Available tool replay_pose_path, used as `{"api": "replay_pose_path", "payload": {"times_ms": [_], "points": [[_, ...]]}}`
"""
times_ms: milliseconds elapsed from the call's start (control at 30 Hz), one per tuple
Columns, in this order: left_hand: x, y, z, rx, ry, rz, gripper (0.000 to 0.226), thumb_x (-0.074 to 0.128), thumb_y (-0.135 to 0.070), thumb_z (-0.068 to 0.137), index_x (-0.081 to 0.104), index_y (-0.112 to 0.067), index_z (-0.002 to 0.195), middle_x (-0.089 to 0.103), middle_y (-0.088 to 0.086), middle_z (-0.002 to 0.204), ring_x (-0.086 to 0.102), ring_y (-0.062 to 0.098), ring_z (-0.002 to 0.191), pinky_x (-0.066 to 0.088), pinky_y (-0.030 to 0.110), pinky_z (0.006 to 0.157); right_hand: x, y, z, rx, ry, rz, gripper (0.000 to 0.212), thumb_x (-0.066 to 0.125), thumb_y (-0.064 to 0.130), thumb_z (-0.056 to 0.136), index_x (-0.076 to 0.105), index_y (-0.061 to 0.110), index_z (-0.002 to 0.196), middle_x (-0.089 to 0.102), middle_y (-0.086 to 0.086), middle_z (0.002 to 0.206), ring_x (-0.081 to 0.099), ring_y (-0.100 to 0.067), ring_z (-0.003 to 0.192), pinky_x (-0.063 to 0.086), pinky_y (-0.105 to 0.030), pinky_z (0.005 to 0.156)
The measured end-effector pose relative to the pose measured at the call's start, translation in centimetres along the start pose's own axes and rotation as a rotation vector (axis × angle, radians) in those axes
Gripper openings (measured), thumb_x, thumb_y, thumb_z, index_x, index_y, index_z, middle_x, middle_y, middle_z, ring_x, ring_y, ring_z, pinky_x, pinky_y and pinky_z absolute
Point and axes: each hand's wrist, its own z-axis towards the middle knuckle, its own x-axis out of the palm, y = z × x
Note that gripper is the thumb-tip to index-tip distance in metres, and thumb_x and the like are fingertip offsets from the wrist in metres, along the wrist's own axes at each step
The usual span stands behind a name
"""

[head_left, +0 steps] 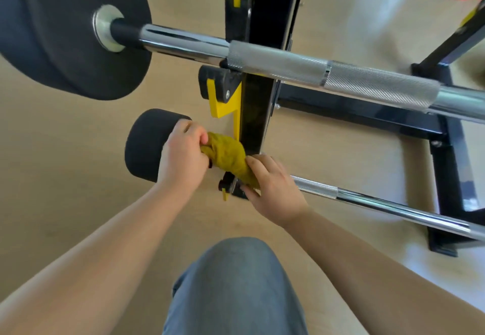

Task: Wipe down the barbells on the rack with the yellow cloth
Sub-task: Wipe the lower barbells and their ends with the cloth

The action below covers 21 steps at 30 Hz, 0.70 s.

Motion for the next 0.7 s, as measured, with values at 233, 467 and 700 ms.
{"api": "replay_pose_path", "payload": {"times_ms": [233,467,700], "points": [[4.1,2.8,-0.9,0.124,0.442,0.231,0.069,0.066,-0.015,0.087,0.037,-0.018,0.149,0.031,0.003,0.154,0.018,0.027,0.147,0.005,0.042,0.121,1.6,0.5,-0.2,-0.011,0.041,-0.193,0.035,0.069,0.015,0.089,0.065,0.013,0.123,0.061,-0.011,0.122,0.056,-0.035,0.106,0.051,-0.047,0.085],[2.4,3.2,0.4,0.232,0.584,0.146,0.050,0.048,-0.016,0.099,0.041,-0.023,0.149,0.037,-0.001,0.155,0.023,0.019,0.147,0.013,0.037,0.120,1.5,-0.2,0.3,-0.040,0.078,-0.265,0.053,0.079,0.006,0.079,0.064,0.008,0.130,0.063,-0.023,0.125,0.060,-0.044,0.113,0.050,-0.050,0.097],[5.0,2.2,2.3,0.163,0.578,0.613,0.065,0.069,-0.020,0.080,0.041,-0.020,0.138,0.052,0.008,0.129,0.047,0.030,0.124,0.031,0.045,0.114,0.3,-0.7,1.3,-0.349,0.243,-0.220,0.056,0.068,-0.005,0.084,0.057,0.008,0.138,0.057,-0.013,0.141,0.049,-0.032,0.135,0.041,-0.050,0.111]]}}
